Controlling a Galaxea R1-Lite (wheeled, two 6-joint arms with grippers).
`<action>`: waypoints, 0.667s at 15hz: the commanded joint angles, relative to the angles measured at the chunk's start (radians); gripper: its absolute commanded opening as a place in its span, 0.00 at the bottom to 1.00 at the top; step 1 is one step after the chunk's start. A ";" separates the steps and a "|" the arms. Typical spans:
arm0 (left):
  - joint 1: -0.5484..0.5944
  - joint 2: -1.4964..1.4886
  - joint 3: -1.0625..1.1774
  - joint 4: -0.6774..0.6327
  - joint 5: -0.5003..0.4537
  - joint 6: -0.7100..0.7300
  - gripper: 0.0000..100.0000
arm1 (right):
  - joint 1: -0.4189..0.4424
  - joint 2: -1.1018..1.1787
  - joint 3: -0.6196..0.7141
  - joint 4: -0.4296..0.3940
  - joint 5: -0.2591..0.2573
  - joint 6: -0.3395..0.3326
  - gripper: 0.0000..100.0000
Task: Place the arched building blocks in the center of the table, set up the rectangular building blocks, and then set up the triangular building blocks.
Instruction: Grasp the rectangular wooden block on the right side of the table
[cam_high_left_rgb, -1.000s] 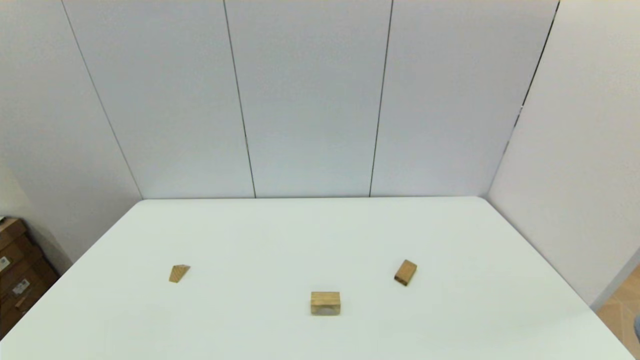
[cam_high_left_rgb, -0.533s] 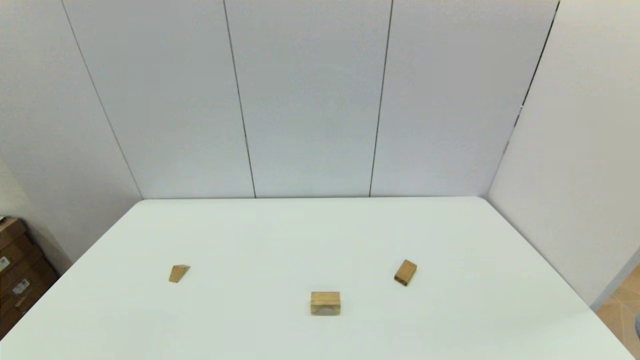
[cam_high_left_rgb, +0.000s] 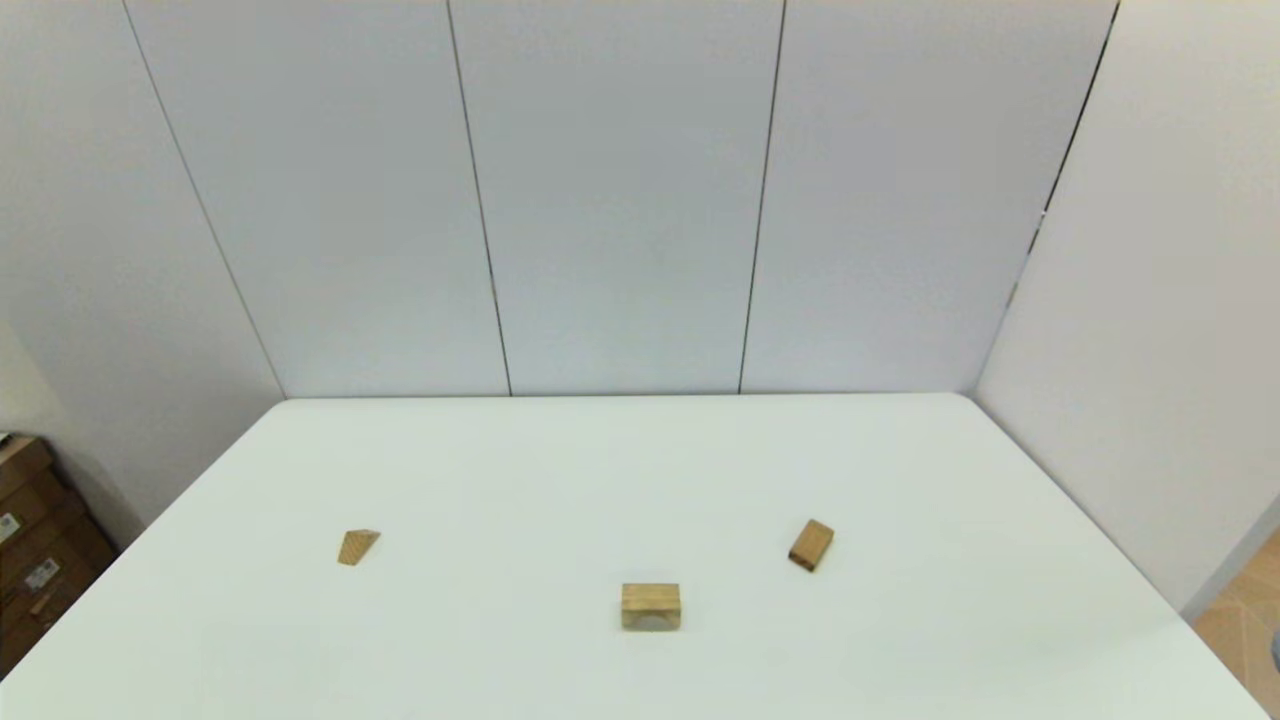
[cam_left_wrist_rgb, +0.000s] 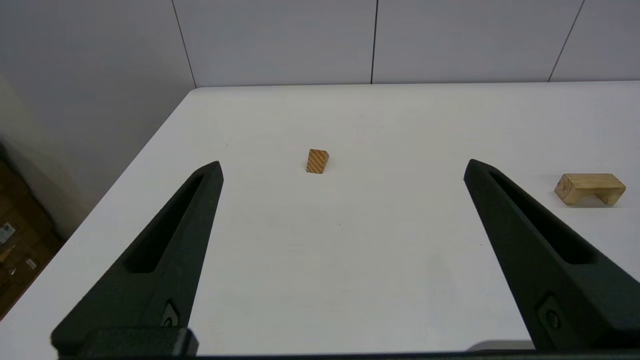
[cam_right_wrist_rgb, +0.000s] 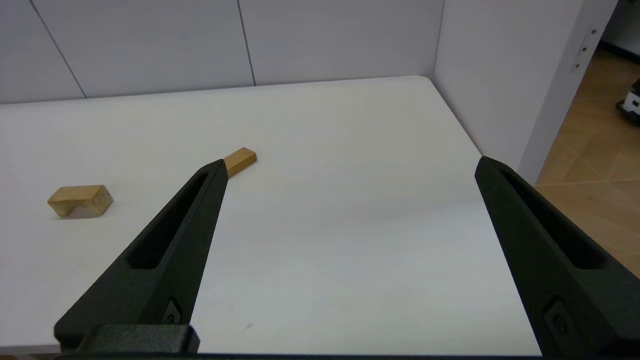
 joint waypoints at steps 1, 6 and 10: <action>0.000 0.001 0.000 0.000 0.001 0.000 1.00 | 0.000 0.001 0.000 -0.001 0.000 0.001 1.00; 0.000 0.001 0.000 0.000 0.001 0.000 1.00 | 0.000 0.001 0.000 -0.001 0.000 0.001 1.00; 0.000 0.001 0.000 0.000 0.001 0.000 1.00 | 0.000 0.001 0.000 -0.001 0.002 -0.007 1.00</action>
